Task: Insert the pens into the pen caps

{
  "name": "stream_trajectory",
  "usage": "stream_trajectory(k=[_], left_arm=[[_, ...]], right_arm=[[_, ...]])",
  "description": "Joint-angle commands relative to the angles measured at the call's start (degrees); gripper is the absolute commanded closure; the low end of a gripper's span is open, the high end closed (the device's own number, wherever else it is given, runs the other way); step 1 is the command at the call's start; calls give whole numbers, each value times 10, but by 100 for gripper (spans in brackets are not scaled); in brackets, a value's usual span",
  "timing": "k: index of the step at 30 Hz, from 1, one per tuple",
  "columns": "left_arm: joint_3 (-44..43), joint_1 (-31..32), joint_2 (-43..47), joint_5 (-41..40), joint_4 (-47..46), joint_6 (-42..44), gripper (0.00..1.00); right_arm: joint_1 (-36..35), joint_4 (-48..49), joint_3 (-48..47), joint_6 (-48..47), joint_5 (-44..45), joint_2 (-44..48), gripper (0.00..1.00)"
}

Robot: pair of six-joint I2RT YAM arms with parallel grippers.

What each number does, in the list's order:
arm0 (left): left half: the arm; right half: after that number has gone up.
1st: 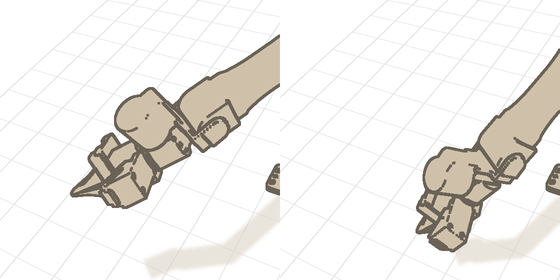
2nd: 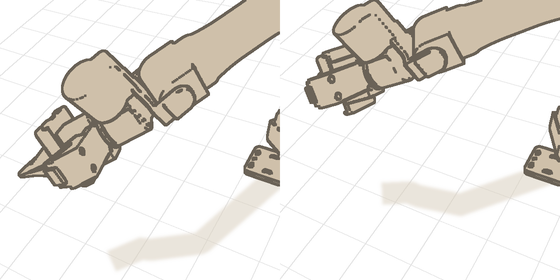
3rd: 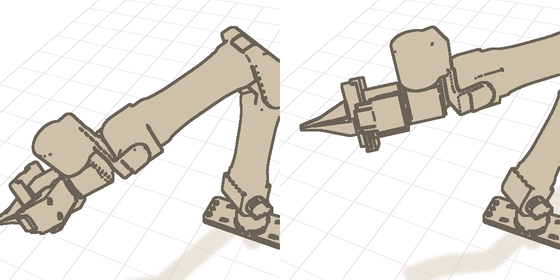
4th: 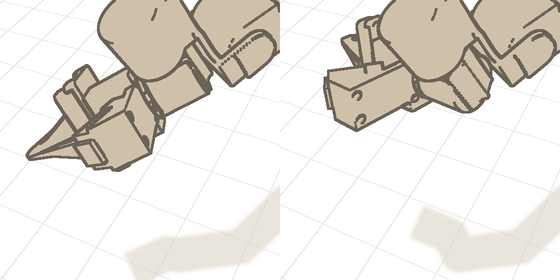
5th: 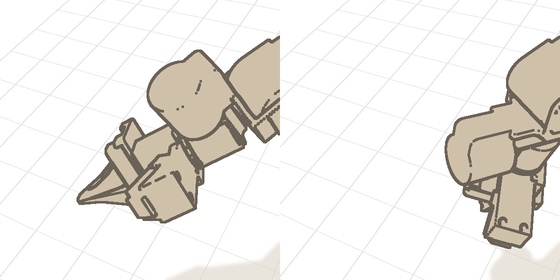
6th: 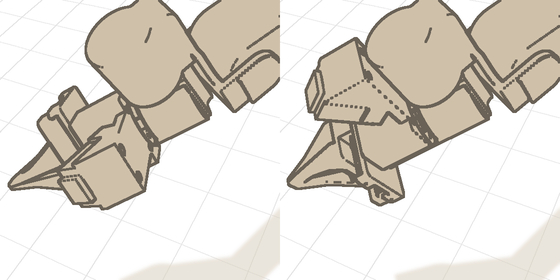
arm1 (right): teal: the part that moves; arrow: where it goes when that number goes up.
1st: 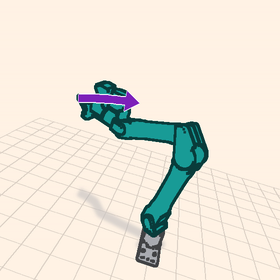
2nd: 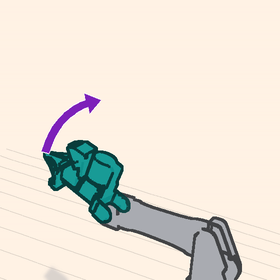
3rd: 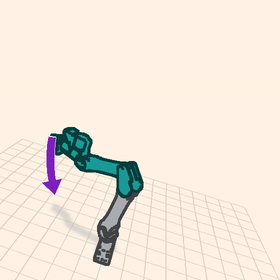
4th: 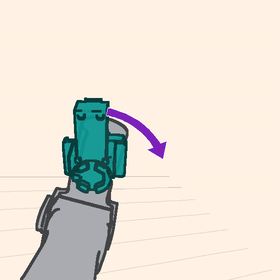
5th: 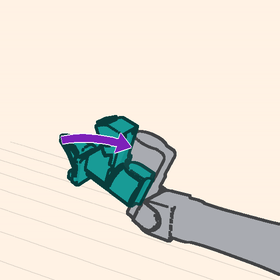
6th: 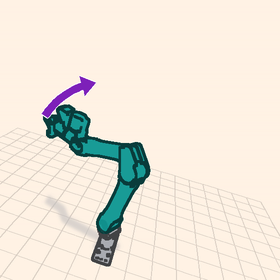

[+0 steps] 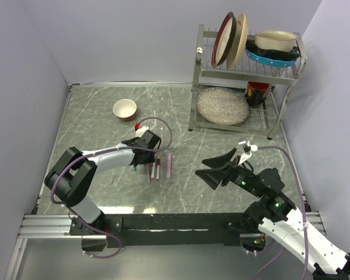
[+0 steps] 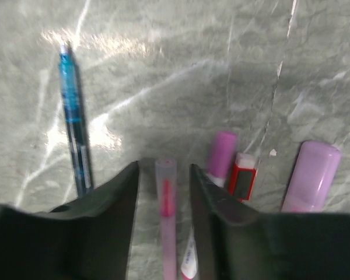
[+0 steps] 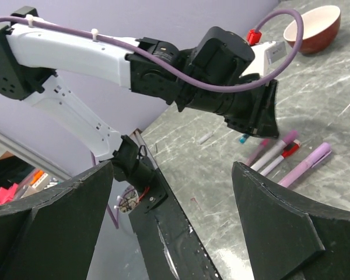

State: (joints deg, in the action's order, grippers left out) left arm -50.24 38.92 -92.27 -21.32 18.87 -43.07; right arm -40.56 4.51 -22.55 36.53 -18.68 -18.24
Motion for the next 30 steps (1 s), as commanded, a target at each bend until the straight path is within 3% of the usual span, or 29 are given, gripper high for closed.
stream_trajectory(k=[1, 5, 9, 21, 26, 30], left_arm=[[-36, -2, 9, -40, 34, 0, 49], [-50, -8, 41, -75, 67, -2, 46], [-51, -43, 42, -70, 78, 9, 49], [-77, -99, -47, -33, 72, 32, 58], [-81, -112, -73, -22, 66, 34, 69], [-77, -118, -77, -5, 60, 34, 89]], right_arm=[[0, -2, -15, -8, 1, 15, 10], [1, -13, -21, -14, 4, 8, 10], [1, 1, -19, -6, -5, 3, 10], [0, 8, -17, 6, -12, -3, 11], [0, -2, -20, 5, -5, 4, 11], [0, -13, -22, 6, 4, -4, 12]])
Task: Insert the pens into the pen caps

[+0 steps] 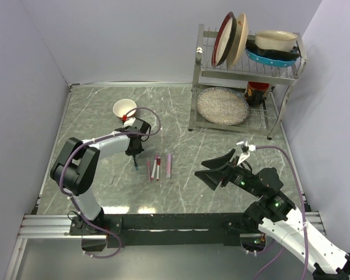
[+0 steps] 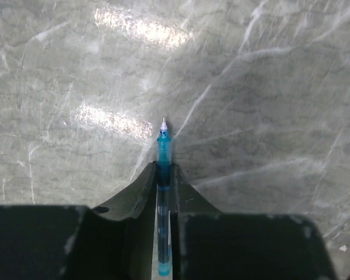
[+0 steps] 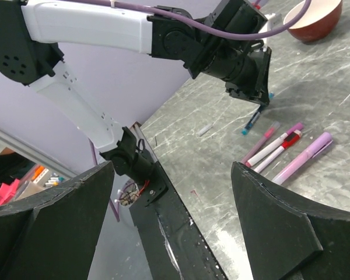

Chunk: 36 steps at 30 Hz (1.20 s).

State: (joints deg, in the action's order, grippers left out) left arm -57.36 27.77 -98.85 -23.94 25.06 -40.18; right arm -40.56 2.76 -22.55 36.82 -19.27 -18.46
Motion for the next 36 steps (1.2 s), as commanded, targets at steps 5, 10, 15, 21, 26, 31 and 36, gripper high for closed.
stream_trajectory(k=[5, 10, 15, 21, 26, 31, 36], left_arm=[[9, -7, 38, 40, -4, -3, 99], [58, -5, 186, 125, -46, 5, 99], [125, -3, 321, 295, -154, 0, 99], [181, 14, 426, 447, -243, -46, 99], [205, 56, 476, 473, -301, -80, 99], [203, 92, 493, 471, -314, -93, 99], [197, 104, 510, 458, -305, -96, 99]], right_arm=[[0, 26, -12, 33, 9, -35, 14], [1, 74, -3, 92, -9, -114, 19], [0, 136, -17, 117, -40, -198, 23], [-12, 259, -33, 152, -92, -322, 25], [-51, 271, -95, 134, -82, -400, 25], [-93, 288, -143, 139, -68, -474, 28], [-116, 311, -157, 156, -46, -506, 39]])
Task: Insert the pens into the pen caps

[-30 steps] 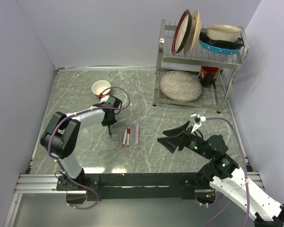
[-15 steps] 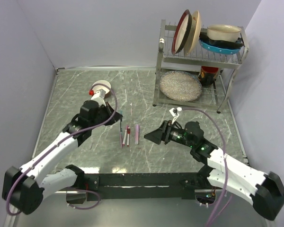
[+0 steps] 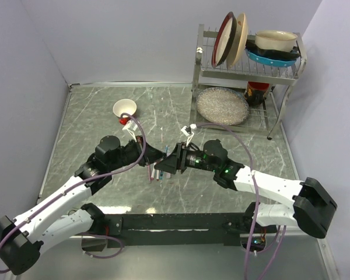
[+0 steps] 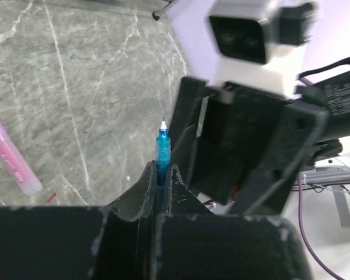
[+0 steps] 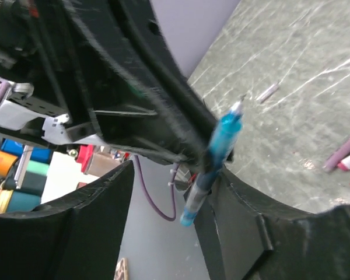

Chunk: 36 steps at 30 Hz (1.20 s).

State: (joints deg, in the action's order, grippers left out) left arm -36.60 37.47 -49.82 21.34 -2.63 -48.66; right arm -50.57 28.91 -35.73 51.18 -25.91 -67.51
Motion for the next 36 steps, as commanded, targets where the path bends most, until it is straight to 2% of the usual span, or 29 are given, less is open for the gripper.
stream_trajectory(k=[1, 5, 8, 14, 19, 22, 23, 24, 25, 26, 29, 30, 32, 34, 36], left_arm=[[-10, 7, 24, 3, -27, -13, 99], [-12, 7, 43, -18, -26, -21, 99], [-11, 7, 60, -31, -28, -26, 99], [-11, 7, 76, -64, -22, -28, 99], [-2, 8, 87, -80, -35, -41, 99], [9, 7, 97, -91, -47, -47, 99], [10, 7, 99, -91, -51, -48, 99], [11, 7, 104, -94, -50, -48, 99], [10, 7, 104, -94, -50, -46, 99], [7, 7, 104, -97, -47, -45, 99], [-9, 7, 98, -145, 7, -63, 70], [-14, 7, 96, -162, 44, -71, 57], [-29, 7, 94, -211, 83, -114, 48], [-50, 6, 87, -266, 152, -163, 47], [-63, 7, 86, -329, 198, -199, 34]], right_arm=[[-20, 52, -24, 15, 24, -17, 40], [-24, 62, -14, 22, 48, -8, 51], [-25, 80, 5, 33, 62, 5, 55], [-30, 115, 25, 52, 60, 9, 61], [-30, 164, 33, 86, 43, -13, 63], [-33, 204, 41, 106, 42, -23, 74], [-34, 209, 43, 110, 44, -25, 88], [-34, 215, 48, 113, 47, -25, 95], [-34, 222, 51, 115, 48, -25, 100], [-34, 233, 56, 119, 53, -24, 100], [-34, 230, 72, 116, 74, -11, 100], [-34, 223, 75, 113, 81, -2, 100], [-33, 195, 78, 102, 97, 8, 100], [-32, 167, 82, 94, 110, 26, 100], [-31, 146, 88, 81, 122, 51, 100]])
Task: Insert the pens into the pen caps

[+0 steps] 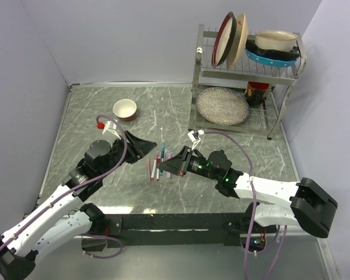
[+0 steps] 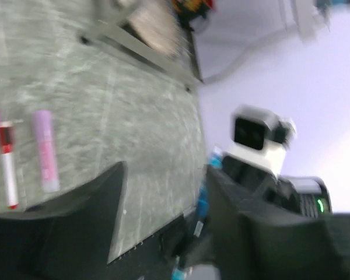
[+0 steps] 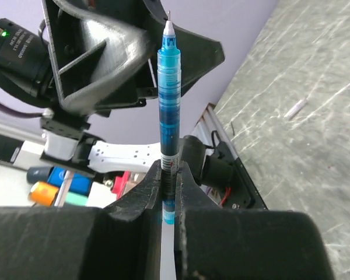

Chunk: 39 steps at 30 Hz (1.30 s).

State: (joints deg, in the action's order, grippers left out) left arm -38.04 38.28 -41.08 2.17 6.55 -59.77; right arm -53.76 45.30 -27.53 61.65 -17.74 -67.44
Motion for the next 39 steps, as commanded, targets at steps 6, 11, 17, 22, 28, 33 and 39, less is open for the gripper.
stream_trajectory(k=[6, 11, 17, 22, 28, 33, 39], left_arm=[[-32, -4, 59, -308, 202, -290, 22], [24, -15, 121, -404, 214, -419, 26], [-20, -74, 49, -417, 333, -522, 27], [2, -119, 36, -398, 349, -603, 27], [35, -224, -32, -261, 348, -628, 35], [65, -269, -58, -192, 372, -662, 37], [57, -286, -109, -149, 401, -662, 38]], right_arm=[[3, -99, 19, -67, 86, 128, 100], [3, -150, 26, -90, 105, 186, 100], [3, -186, 35, -103, 123, 230, 100], [4, -196, 41, -107, 131, 246, 100], [3, -211, 39, -114, 135, 261, 100], [3, -231, 44, -119, 148, 282, 100], [3, -244, 41, -131, 160, 290, 100]])
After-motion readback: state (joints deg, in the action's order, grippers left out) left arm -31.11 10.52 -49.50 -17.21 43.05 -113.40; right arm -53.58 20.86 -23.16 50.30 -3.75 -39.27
